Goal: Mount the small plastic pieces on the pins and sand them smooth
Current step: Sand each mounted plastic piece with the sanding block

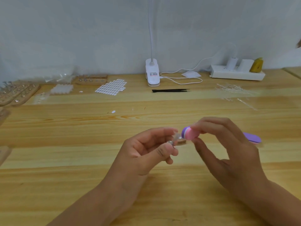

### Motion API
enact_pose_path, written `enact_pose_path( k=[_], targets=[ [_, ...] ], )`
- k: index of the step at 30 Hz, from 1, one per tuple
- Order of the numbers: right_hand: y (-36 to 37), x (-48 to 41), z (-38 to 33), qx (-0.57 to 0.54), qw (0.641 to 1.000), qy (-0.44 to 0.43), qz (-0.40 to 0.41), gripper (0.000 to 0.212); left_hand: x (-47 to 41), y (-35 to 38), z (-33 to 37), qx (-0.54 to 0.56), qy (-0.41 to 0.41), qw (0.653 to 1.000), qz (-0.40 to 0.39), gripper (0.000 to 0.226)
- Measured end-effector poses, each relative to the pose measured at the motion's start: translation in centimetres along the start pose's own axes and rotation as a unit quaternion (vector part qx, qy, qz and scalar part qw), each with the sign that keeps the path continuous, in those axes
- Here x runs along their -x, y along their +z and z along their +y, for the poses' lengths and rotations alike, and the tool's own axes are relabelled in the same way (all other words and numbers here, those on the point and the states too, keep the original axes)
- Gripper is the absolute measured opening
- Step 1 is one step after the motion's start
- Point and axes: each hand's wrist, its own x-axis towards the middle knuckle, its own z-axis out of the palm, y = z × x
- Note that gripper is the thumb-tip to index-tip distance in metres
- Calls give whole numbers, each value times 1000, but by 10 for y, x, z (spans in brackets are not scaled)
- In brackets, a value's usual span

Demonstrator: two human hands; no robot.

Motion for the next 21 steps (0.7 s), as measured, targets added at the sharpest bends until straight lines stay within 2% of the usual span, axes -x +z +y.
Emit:
enact_pose_path(
  k=[2, 7, 10, 12, 16, 18, 21],
  targets=[
    [-2, -1, 2, 0, 1000, 17, 10, 23, 0, 1, -1, 13, -10, 1000, 5, 26],
    [3, 5, -7, -33, 996, -79, -16, 22, 2, 5, -3, 2, -17, 1000, 7, 16],
    [1, 1, 3, -4, 999, -47, -15, 24, 2, 4, -3, -11, -14, 1000, 24, 8],
    [0, 0, 1, -5, 999, -39, -4, 25, 2, 3, -3, -22, -12, 999, 38, 10],
    [3, 5, -8, -19, 995, -90, -30, 25, 4, 5, -1, -58, 2, 998, 32, 13],
    [-1, 2, 2, 8, 996, -81, -32, 22, 4, 4, -1, -49, 0, 998, 36, 15],
    [-8, -3, 16, 55, 998, -14, -22, 18, 3, 1, -1, -40, -12, 998, 36, 8]
  ],
)
